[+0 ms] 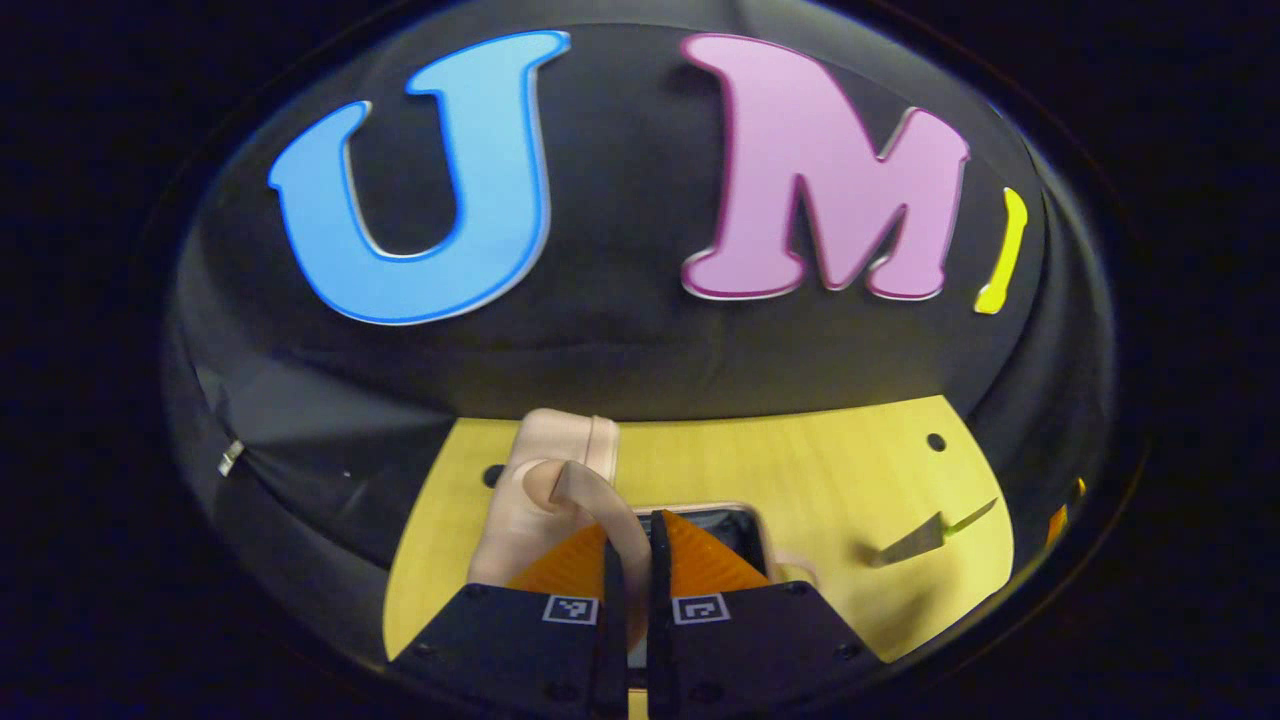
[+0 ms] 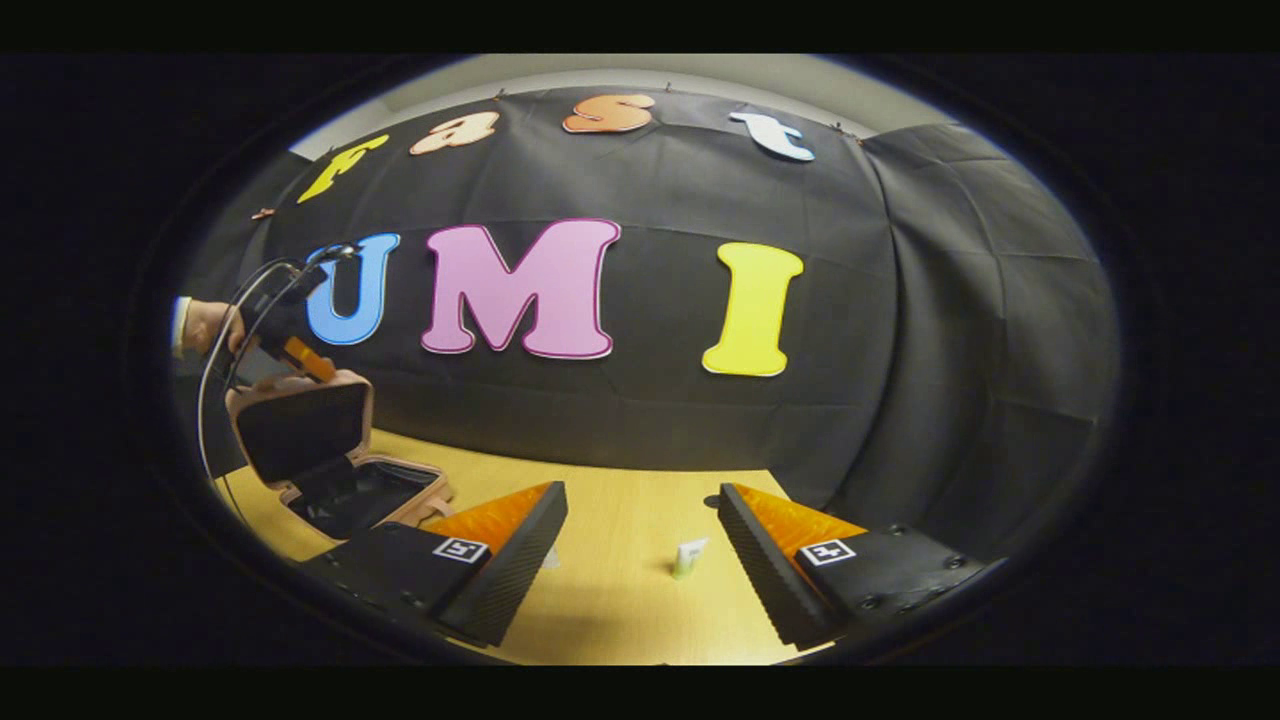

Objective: First open the suitcase, pack the skin care products into it, and then close the suitcase.

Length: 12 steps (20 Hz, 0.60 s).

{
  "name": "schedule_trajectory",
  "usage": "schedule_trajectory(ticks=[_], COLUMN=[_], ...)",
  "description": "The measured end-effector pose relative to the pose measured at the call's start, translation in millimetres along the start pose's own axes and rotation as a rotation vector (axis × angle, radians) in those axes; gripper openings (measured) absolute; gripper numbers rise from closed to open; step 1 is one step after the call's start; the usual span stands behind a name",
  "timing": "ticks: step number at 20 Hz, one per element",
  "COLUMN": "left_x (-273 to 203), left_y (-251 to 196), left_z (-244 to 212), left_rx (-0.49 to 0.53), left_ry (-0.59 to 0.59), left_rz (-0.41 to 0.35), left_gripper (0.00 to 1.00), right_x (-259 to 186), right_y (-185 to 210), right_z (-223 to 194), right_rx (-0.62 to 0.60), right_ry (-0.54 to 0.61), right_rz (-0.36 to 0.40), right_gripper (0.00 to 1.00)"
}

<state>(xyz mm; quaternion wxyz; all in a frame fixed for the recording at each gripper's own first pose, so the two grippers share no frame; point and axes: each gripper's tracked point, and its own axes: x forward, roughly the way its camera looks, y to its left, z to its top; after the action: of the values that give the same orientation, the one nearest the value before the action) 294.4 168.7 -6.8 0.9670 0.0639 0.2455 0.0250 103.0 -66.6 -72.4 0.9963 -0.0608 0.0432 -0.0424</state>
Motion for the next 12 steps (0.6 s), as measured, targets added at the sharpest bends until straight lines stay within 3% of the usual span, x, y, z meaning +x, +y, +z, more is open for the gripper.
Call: schedule_trajectory(ticks=[3,6,8,10,12], left_x=[21,62,103,142,168], left_y=[124,216,250,261,262], left_z=[-23,-62,-103,-136,-163], left_rx=[0.017,0.033,-0.016,-0.139,-0.159], left_ry=[0.003,-0.014,0.007,0.048,0.092], left_rz=[0.120,0.150,0.125,0.122,0.132], left_gripper=[0.12,0.11,0.11,0.14,0.11], right_x=[-3,-1,2,5,7], right_y=[21,38,53,63,67], right_z=[-9,-24,-39,-60,-74], right_rx=[-0.013,0.002,0.006,-0.011,0.001], right_ry=[0.037,0.068,0.073,0.095,0.116], right_rz=[-0.035,-0.078,-0.089,-0.088,-0.097], right_gripper=[0.96,0.96,0.96,0.97,0.97])
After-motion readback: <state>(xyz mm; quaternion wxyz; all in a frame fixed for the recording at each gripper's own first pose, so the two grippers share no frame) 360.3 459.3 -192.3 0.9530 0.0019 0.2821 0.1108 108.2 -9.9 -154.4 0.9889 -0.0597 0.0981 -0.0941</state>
